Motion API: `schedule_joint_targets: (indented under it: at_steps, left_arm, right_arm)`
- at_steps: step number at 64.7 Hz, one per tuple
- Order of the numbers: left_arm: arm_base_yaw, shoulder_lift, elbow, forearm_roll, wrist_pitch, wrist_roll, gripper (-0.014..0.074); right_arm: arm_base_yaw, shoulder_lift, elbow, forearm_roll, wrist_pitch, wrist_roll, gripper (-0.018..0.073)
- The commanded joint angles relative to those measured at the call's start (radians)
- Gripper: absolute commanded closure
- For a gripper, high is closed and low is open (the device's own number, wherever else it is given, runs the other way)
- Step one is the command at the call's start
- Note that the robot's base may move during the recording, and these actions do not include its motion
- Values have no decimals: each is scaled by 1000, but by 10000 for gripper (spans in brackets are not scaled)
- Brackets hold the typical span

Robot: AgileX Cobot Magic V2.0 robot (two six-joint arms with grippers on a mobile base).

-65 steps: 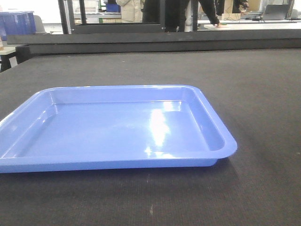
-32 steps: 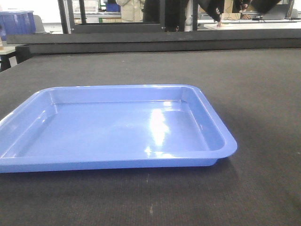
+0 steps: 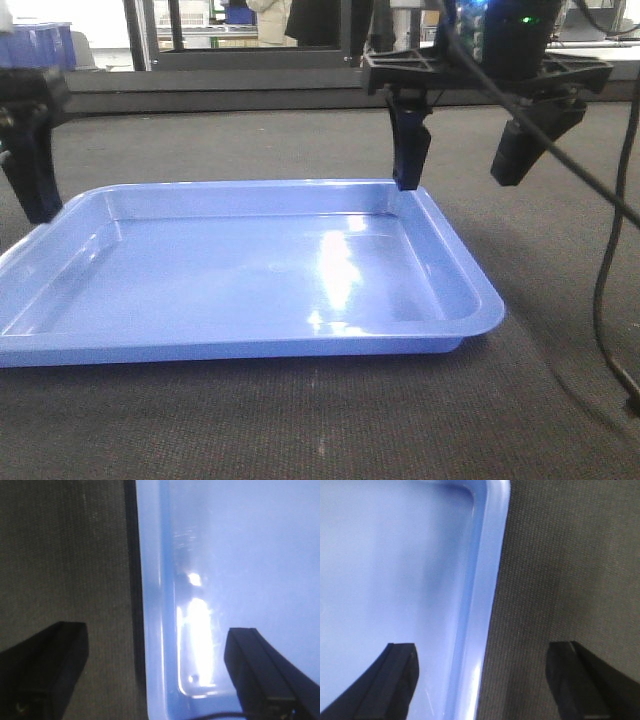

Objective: Grab blue tray and place on right shelf
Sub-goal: 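Move both grippers over opposite rims of the light-blue tray, then lower both grippers and close them on the tray rims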

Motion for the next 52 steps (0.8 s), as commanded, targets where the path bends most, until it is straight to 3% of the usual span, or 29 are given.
schedule_joint_targets:
  at_steps: [1, 42, 47, 52]
  left_arm:
    - [-3, -1, -33, -2, -35, -14, 146]
    - [-3, 121, -36, -11, -62, -14, 146]
    - [-3, 126, -36, -14, -62, -14, 148]
    - [-3, 127, -36, -17, -62, -14, 192]
  right_arm:
    - [2, -21, -36, -15, -37, 1, -52]
    - [2, 99, -36, 1, -60, 1, -50]
    - [2, 101, -36, 1, -61, 1, 2]
    - [2, 106, -36, 1, -53, 1, 137]
